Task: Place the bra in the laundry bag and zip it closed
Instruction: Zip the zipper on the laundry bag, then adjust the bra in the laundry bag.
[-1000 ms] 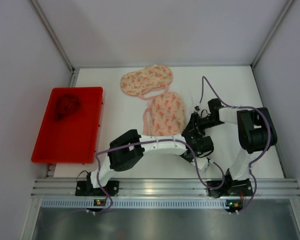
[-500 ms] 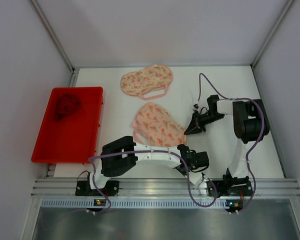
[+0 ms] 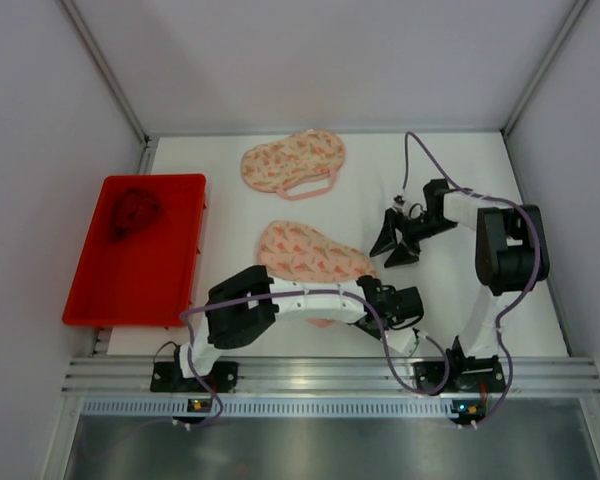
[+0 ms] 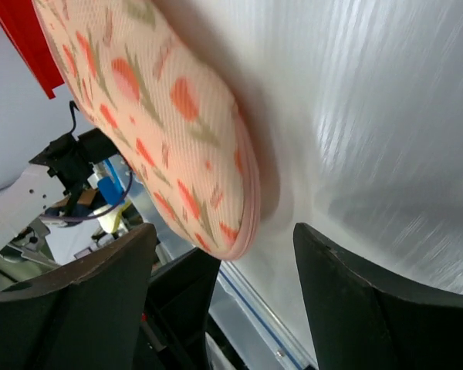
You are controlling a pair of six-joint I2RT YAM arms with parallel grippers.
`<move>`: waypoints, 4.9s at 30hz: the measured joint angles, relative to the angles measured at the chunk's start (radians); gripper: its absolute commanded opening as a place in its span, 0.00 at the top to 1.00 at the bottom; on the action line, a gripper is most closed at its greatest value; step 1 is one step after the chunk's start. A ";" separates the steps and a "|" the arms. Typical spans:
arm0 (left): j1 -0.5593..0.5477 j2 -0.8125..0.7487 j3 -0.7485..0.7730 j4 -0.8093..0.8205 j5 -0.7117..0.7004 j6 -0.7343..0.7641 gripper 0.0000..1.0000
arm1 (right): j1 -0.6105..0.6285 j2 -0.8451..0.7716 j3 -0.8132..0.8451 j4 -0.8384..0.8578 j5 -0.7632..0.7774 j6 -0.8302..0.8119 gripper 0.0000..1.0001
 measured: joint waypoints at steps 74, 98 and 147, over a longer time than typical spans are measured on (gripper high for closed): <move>0.257 -0.475 -0.486 0.520 0.108 -0.484 0.05 | 0.096 -0.050 -0.256 0.217 -0.241 0.263 1.00; 0.298 -0.462 -0.428 0.526 0.206 -0.363 0.06 | 0.097 -0.032 -0.253 0.171 -0.245 0.201 1.00; 0.327 -0.399 -0.496 0.639 0.080 -0.285 0.05 | 0.104 -0.012 -0.246 0.129 -0.271 0.146 1.00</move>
